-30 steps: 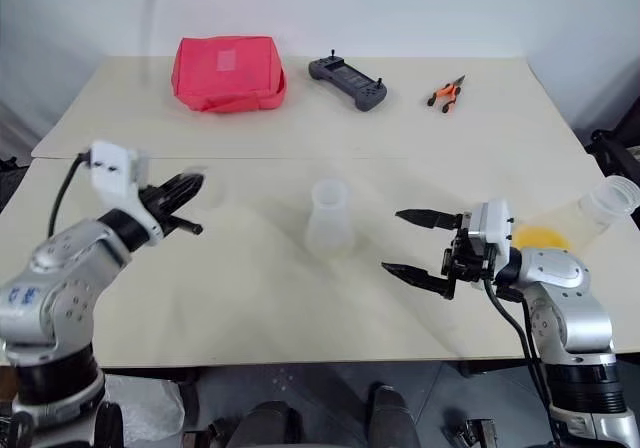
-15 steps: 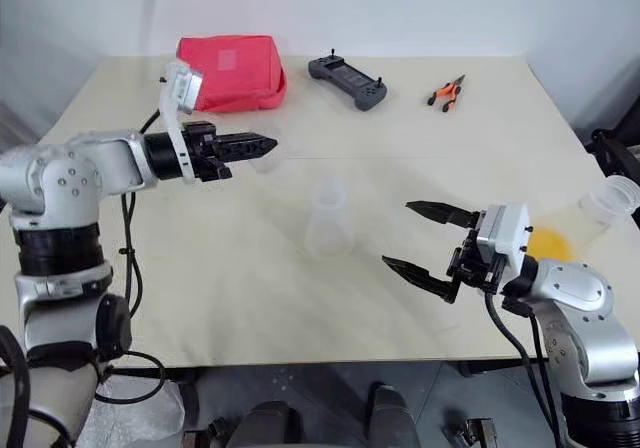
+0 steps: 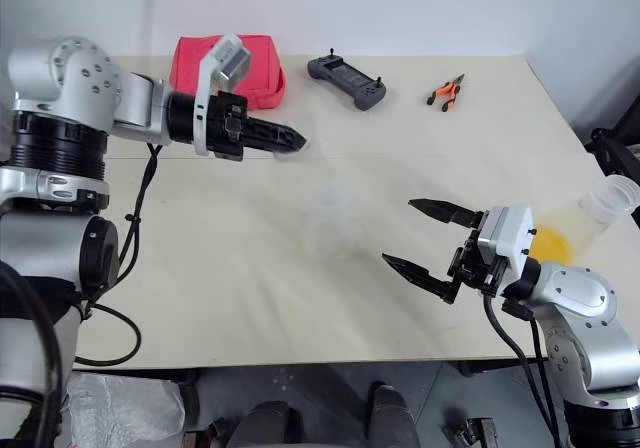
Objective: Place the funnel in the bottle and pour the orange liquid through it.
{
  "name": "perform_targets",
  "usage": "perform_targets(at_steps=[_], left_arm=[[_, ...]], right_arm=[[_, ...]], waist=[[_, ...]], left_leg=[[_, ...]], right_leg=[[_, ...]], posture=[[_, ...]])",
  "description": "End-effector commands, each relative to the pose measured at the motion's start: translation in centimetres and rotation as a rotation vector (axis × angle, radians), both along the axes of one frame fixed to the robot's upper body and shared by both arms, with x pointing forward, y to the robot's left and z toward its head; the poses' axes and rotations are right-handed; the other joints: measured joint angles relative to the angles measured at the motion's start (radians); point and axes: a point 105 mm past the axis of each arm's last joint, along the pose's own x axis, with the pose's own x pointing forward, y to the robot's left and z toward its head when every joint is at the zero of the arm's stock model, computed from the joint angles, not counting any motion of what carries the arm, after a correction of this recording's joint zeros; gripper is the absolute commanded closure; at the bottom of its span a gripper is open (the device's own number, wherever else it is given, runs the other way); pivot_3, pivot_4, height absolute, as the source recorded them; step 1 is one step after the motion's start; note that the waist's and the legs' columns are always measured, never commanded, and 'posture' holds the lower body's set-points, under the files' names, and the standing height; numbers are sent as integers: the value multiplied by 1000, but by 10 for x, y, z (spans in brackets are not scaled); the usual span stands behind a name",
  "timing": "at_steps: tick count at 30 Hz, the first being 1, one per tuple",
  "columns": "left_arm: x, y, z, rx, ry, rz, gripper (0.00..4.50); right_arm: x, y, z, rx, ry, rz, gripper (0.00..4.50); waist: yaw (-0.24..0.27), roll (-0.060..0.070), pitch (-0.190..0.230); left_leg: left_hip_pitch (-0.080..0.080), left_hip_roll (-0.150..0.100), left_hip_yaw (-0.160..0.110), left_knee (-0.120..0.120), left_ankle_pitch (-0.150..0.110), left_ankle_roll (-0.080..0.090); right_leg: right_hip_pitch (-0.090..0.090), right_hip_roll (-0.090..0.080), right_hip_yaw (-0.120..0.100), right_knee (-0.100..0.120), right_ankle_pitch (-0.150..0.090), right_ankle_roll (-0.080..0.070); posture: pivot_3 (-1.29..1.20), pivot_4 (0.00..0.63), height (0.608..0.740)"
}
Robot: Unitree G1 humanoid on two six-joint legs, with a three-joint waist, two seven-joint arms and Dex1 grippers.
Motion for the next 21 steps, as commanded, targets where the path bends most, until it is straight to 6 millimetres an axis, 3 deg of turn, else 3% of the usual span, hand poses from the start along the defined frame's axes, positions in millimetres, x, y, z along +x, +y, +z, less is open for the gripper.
perform_targets(at_steps=[1, 21], left_arm=[[-3, 0, 9, 34, -14, -31, 4456], [13, -19, -22, 271, -79, -214, 4456]], right_arm=[[-4, 2, 11, -15, -66, 10, 0], [-3, 6, 9, 2, -86, -29, 0]], waist=[[-1, 0, 0], [6, 0, 1]], left_leg=[[0, 0, 0, 0, 0, 0], [-2, 0, 0, 0, 0, 0]], right_leg=[[0, 0, 0, 0, 0, 0], [-1, 0, 0, -1, 0, 0]], posture=[[0, 150, 740], [0, 150, 740]])
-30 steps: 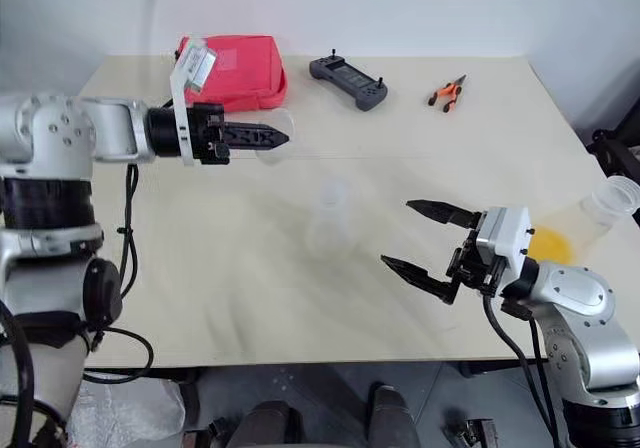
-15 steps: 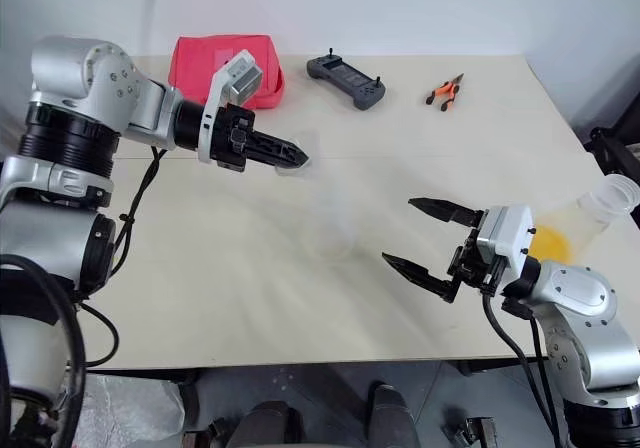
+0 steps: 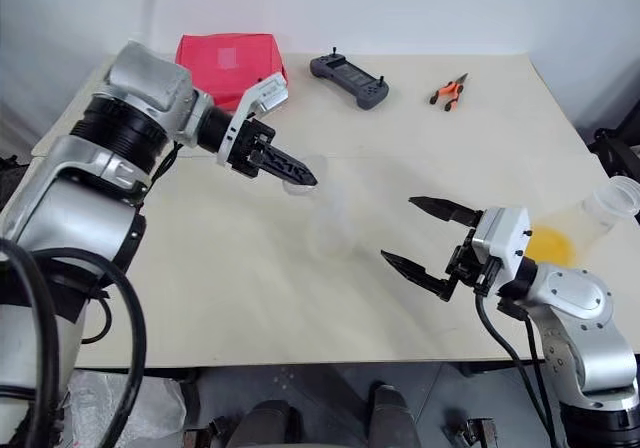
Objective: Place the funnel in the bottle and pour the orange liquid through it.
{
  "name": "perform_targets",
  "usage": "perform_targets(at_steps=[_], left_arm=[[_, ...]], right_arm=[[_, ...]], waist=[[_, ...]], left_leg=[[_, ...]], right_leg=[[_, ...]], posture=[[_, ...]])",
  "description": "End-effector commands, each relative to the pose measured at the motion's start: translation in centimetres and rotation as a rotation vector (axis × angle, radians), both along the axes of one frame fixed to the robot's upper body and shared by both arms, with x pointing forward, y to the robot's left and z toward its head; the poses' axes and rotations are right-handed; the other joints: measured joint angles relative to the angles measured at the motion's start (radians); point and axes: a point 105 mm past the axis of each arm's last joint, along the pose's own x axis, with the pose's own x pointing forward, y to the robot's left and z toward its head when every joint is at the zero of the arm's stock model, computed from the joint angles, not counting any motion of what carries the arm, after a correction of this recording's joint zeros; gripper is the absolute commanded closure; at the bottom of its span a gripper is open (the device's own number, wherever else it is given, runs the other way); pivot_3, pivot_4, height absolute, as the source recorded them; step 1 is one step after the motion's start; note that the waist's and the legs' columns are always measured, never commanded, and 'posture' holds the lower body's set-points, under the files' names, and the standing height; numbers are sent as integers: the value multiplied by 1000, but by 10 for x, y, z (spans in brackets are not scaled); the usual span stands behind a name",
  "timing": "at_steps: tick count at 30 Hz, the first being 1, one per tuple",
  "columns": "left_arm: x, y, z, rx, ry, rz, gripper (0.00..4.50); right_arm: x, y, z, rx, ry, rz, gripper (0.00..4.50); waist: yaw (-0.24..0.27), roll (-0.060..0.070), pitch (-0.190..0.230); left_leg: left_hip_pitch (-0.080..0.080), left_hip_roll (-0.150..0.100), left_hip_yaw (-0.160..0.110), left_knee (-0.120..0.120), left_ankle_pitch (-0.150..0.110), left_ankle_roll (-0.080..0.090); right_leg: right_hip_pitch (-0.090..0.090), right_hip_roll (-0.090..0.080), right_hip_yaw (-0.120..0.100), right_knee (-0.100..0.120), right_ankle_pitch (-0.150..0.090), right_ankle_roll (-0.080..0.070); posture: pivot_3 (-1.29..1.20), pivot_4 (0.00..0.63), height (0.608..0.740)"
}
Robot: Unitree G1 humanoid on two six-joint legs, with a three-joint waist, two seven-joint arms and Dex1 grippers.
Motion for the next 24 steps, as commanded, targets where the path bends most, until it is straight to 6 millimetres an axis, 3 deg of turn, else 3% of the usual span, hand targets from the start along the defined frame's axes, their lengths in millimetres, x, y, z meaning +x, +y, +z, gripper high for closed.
perform_targets(at_steps=[1, 2, 6, 17, 18, 24], left_arm=[[0, -4, 10, 30, -55, -57, 4456], [0, -5, 10, 36, -64, -64, 4456], [1, -12, 16, 1, -72, -69, 3543], [-3, -14, 41, -78, -116, -100, 205], [-4, -14, 42, -84, -109, -105, 28], [-5, -11, 42, -100, -98, -98, 28]], right_arm=[[-6, 4, 9, 10, -60, 11, 0], [-6, 4, 9, 11, -60, 10, 0], [-7, 4, 8, 15, -59, 3, 0], [-8, -4, 8, 4, -54, -26, 0], [-8, -4, 8, 3, -53, -29, 0], [-8, -8, 10, -4, -52, -41, 0]], waist=[[0, 0, 0], [0, 0, 0], [1, 0, 0], [1, 0, 0], [1, 0, 0], [1, 0, 0]], left_leg=[[0, 0, 0, 0, 0, 0], [0, 0, 0, 0, 0, 0], [0, 0, 0, 0, 0, 0], [0, 0, 0, 0, 0, 1], [0, 0, 0, 0, 0, 1], [0, 0, 0, 0, 0, 1]], right_leg=[[0, 0, 0, 0, 0, 0], [0, 0, 0, 0, 0, 0], [0, 0, 0, 0, 0, 0], [0, 0, 0, 0, 0, 0], [0, 0, 0, 0, 0, 0], [0, 0, 0, 1, 0, 0]], posture=[[0, 150, 740], [0, 150, 740], [0, 150, 740], [0, 150, 740], [0, 150, 740], [0, 150, 740]])
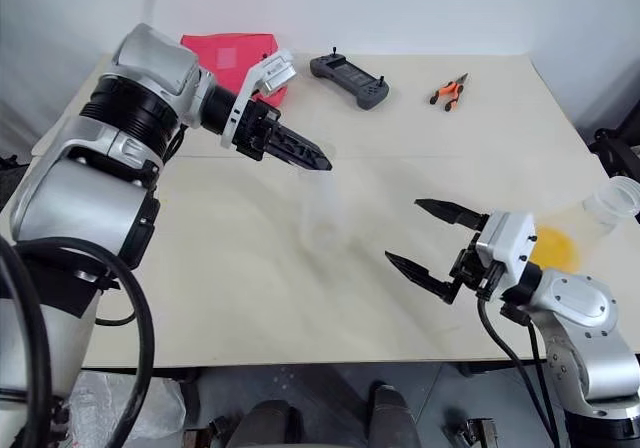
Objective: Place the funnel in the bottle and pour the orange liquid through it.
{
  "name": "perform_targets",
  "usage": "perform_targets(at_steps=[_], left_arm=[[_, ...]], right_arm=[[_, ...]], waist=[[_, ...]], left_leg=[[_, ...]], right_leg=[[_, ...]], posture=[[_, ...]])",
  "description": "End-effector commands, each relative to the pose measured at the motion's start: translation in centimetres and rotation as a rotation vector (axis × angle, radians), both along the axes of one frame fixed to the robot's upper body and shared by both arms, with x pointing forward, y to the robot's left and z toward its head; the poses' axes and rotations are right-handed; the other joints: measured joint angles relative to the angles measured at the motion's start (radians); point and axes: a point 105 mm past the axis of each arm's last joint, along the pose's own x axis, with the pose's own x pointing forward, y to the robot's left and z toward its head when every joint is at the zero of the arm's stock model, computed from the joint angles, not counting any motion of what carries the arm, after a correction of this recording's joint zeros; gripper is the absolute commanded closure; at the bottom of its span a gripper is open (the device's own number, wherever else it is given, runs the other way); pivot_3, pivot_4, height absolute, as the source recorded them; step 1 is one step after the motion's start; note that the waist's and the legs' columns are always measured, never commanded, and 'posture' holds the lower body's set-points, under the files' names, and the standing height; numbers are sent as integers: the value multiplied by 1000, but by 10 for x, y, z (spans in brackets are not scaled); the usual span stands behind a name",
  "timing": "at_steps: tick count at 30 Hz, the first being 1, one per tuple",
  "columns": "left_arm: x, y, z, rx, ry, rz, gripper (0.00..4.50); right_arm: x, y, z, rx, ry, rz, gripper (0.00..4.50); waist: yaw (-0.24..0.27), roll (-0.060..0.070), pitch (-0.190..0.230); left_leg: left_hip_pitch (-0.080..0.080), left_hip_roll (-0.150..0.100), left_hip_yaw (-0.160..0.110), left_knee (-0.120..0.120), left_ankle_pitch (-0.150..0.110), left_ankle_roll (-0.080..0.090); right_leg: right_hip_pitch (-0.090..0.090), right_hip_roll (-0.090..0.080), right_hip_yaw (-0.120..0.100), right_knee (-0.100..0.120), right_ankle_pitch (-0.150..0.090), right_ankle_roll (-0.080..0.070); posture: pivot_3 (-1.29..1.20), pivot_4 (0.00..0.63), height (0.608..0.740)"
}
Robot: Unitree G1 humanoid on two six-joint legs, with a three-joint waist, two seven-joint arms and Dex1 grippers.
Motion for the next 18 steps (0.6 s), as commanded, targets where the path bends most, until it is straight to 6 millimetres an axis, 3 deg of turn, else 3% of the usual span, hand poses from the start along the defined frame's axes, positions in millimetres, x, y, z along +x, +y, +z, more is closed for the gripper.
perform_targets(at_steps=[1, 18], left_arm=[[-12, -5, 20, -82, 2, -90, 28], [-13, -2, 19, -113, 0, -86, 28]], right_arm=[[-5, -3, 12, -5, -49, -4, 0], [-5, -4, 13, -11, -48, -13, 0]], waist=[[-1, 0, 0], [-1, 0, 0]], left_leg=[[0, 0, 0, 0, 0, 0], [0, 0, 0, 0, 0, 0]], right_leg=[[0, 0, 0, 0, 0, 0], [0, 0, 0, 0, 0, 0]], posture=[[0, 150, 740], [0, 150, 740]])
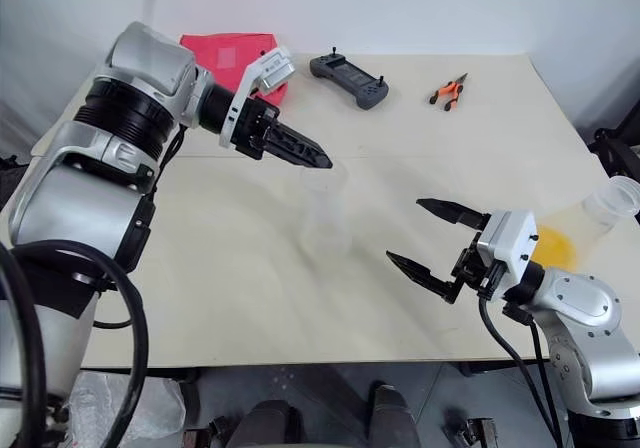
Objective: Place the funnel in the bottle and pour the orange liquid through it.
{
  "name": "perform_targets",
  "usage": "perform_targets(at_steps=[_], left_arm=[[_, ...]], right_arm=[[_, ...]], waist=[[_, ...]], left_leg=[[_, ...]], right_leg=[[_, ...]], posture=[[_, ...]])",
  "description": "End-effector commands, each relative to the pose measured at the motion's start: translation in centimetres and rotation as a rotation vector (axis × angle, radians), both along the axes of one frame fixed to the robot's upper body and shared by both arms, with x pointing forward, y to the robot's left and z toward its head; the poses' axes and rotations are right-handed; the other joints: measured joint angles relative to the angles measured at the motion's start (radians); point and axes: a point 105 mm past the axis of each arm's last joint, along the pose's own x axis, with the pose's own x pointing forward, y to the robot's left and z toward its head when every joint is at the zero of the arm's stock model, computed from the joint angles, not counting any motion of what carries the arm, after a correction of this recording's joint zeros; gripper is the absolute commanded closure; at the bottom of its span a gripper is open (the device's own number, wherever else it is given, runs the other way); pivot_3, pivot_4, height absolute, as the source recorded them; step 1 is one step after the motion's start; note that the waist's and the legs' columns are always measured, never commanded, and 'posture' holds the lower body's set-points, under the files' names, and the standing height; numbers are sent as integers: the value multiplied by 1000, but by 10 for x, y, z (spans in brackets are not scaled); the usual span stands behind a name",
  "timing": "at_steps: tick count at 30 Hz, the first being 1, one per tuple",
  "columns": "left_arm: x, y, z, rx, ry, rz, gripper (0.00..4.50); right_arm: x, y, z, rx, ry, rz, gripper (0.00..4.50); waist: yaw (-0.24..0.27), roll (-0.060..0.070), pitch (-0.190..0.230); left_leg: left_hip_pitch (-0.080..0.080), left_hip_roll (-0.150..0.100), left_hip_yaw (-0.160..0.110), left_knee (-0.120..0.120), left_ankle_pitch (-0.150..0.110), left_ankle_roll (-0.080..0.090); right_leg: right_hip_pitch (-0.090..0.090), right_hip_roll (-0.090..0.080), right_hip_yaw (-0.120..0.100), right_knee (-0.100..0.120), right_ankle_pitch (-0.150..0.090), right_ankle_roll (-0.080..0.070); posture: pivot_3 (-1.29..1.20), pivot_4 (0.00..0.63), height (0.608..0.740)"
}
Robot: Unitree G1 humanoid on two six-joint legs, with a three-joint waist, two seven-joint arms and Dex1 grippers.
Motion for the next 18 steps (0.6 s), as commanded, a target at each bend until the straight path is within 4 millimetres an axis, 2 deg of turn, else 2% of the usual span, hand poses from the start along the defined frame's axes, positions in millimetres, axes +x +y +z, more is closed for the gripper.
perform_targets(at_steps=[1, 9, 12, 15, 18], left_arm=[[-8, -1, 14, -79, 3, -68, 28], [-5, 6, 15, -96, -27, -48, 28], [1, 13, 19, -152, -90, -28, 28], [8, 24, 27, -296, -237, -32, 28], [10, 38, 26, -380, -363, -25, 28]], right_arm=[[-5, -3, 13, -7, -50, -6, 0], [-4, -4, 14, -13, -52, -9, 0], [-5, -7, 15, -11, -52, -30, 0], [-6, -15, 16, 1, -44, -99, 0], [-12, -20, 19, 36, -47, -162, 0]], waist=[[0, 0, 0], [0, 0, 0], [-1, 0, 0], [-1, 0, 0], [-1, 0, 0]], left_leg=[[0, 0, 0, 0, 0, 0], [0, 0, 0, 0, 0, 0], [0, 0, 0, 0, 0, 0], [0, 0, 0, 0, 0, 0], [1, 0, 0, 1, 0, 0]], right_leg=[[0, 0, 0, 0, 0, 0], [0, 0, 0, 0, 0, 0], [0, 0, 0, 0, 0, 0], [0, 0, 0, 1, 0, 0], [0, 0, 0, 2, 0, 0]], posture=[[0, 150, 740], [0, 150, 740], [0, 150, 740], [0, 150, 740], [0, 150, 740]])
